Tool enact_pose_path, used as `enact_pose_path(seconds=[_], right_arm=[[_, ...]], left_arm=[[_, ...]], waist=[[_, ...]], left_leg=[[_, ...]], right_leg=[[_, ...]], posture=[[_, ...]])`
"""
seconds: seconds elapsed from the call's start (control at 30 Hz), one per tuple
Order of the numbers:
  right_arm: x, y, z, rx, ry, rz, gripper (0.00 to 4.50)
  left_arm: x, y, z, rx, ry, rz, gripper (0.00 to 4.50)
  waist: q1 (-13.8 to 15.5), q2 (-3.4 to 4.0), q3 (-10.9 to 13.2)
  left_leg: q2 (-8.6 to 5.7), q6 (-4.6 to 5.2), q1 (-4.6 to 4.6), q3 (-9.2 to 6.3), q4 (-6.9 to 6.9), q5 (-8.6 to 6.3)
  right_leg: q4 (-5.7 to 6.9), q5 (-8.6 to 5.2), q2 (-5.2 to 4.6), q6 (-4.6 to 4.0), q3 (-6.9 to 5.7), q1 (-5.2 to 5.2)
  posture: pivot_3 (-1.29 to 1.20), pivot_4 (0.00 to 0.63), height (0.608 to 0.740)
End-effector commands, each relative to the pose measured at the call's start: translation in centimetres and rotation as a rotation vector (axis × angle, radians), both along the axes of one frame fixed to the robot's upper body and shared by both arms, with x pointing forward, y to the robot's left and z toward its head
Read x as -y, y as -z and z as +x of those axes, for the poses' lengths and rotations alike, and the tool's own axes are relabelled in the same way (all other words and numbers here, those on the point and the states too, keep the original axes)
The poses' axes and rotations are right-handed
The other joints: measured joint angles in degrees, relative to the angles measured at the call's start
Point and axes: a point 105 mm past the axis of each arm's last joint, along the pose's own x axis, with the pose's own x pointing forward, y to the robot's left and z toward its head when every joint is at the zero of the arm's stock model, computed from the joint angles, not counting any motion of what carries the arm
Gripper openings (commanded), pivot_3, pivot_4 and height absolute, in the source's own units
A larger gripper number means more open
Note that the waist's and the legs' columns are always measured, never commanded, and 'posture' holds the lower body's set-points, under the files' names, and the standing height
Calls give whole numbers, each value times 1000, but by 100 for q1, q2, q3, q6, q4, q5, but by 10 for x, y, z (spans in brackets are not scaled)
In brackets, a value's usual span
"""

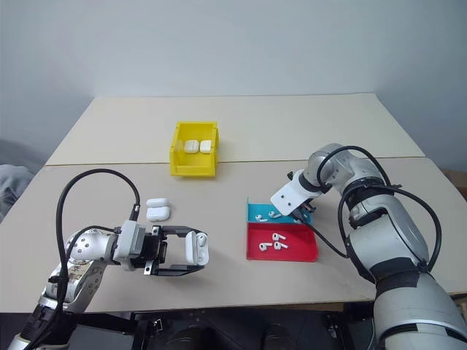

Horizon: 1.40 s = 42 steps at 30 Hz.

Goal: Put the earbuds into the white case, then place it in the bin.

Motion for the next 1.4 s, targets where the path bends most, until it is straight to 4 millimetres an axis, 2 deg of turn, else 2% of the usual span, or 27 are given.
enact_pose_path(seconds=[0.03,0.9,0.97,1.4], right_arm=[[-1,-7,2,20,-20,-20,1856],[-7,-2,0,30,-72,-16,1856],[-7,-2,0,32,-73,-16,1481],[-6,0,1,34,-69,-29,1481]], left_arm=[[2,-9,-1,52,7,-6,2732],[1,-7,0,58,-6,7,2732],[1,-7,0,58,-7,7,2732],[0,-7,1,63,-13,13,2732]], waist=[[-1,0,0],[-19,0,0],[-19,0,0],[-28,0,0]], left_leg=[[0,0,0,0,0,0],[1,0,7,1,-4,0],[1,0,8,0,-4,0],[1,0,9,0,-5,0]], right_leg=[[0,0,0,0,0,0],[2,-1,0,-2,1,3],[2,0,0,-2,1,3],[3,0,0,-3,2,4]], posture=[[0,150,740],[0,150,740],[0,150,740],[0,150,740]])
